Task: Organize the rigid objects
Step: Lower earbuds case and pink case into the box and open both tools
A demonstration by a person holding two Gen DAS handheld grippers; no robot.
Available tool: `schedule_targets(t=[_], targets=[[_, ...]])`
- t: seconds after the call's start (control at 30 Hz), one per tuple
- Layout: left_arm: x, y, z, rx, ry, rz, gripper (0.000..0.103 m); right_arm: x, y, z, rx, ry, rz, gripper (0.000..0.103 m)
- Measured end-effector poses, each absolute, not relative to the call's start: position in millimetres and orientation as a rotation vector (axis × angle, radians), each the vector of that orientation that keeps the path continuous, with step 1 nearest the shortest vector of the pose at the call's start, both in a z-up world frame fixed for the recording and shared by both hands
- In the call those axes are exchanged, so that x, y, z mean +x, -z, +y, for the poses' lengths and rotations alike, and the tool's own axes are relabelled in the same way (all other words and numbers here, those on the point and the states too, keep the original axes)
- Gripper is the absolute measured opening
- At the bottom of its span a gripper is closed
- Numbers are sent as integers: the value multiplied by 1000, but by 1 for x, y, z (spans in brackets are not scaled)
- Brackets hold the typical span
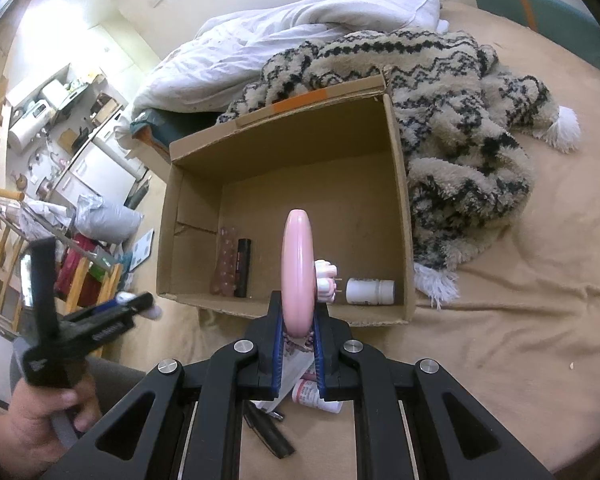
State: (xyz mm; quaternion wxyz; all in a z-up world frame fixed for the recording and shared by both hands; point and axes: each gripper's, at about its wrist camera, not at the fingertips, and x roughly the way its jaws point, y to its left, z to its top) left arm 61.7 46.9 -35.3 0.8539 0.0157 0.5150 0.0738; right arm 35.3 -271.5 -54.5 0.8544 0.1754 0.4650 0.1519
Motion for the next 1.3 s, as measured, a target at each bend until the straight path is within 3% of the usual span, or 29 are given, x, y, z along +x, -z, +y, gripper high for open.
schedule_targets(t=[0.17, 0.53, 0.93, 1.3], targets=[[73, 1, 34, 9, -144, 998, 39, 45, 48, -267, 330, -311, 966, 14], [132, -17, -22, 51, -40, 916, 39, 105, 49, -254, 290, -307, 949, 14], [157, 60, -58, 101, 42, 1014, 39, 121, 84, -244, 292, -288, 1053, 14], [165, 93, -57, 120, 43, 1124, 39, 131, 107, -237, 255, -258, 1149, 14]])
